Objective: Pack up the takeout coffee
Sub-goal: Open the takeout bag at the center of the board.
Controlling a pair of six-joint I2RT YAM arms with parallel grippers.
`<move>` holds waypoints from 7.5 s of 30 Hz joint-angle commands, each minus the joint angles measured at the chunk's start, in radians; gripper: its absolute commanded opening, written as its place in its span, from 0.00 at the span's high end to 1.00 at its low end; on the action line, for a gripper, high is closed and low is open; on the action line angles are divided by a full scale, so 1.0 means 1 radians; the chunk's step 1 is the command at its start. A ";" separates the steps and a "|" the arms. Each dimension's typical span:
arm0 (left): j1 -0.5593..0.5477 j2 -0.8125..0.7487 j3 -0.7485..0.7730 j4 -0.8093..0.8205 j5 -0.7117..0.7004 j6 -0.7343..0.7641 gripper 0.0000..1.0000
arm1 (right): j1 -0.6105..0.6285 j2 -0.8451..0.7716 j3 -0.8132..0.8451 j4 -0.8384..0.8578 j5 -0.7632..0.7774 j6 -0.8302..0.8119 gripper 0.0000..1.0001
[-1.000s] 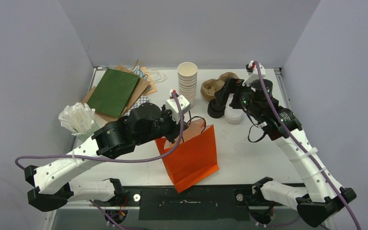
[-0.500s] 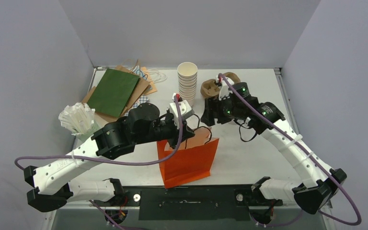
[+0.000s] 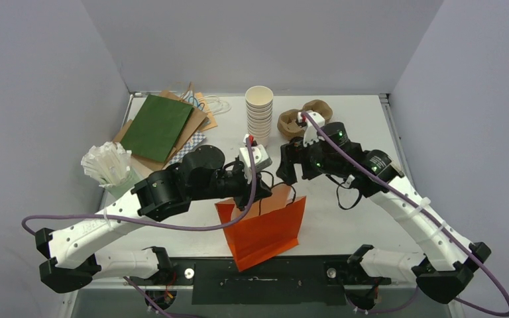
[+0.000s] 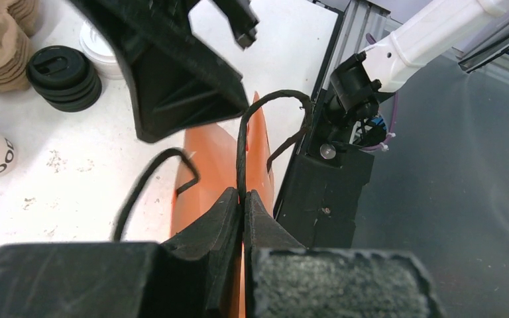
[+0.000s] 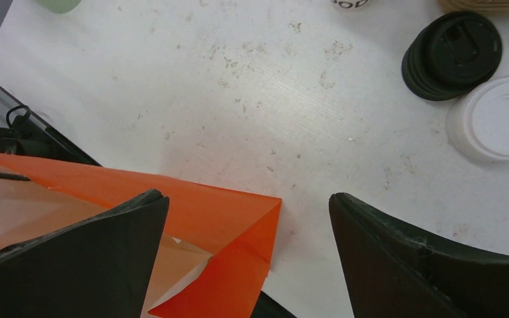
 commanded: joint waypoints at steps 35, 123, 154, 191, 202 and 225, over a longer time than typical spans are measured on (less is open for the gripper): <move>-0.004 -0.015 -0.011 0.070 0.083 -0.005 1.00 | 0.004 0.086 0.036 0.112 0.041 -0.056 0.88; 0.562 -0.069 0.039 -0.087 0.215 0.017 0.08 | -0.036 0.229 -0.019 0.423 0.009 -0.192 0.64; 0.255 0.167 0.133 -0.207 -0.274 0.008 1.00 | -0.029 0.228 0.112 0.211 -0.021 -0.214 0.18; 0.265 0.105 0.174 -0.343 -0.294 0.065 1.00 | 0.005 0.289 0.170 0.168 0.064 -0.212 0.27; 0.267 0.064 0.169 -0.281 -0.253 0.092 1.00 | 0.113 0.429 0.259 0.068 0.088 -0.281 0.27; 0.268 0.058 0.162 -0.370 -0.343 0.117 1.00 | -0.024 0.327 0.187 0.139 0.319 -0.114 0.34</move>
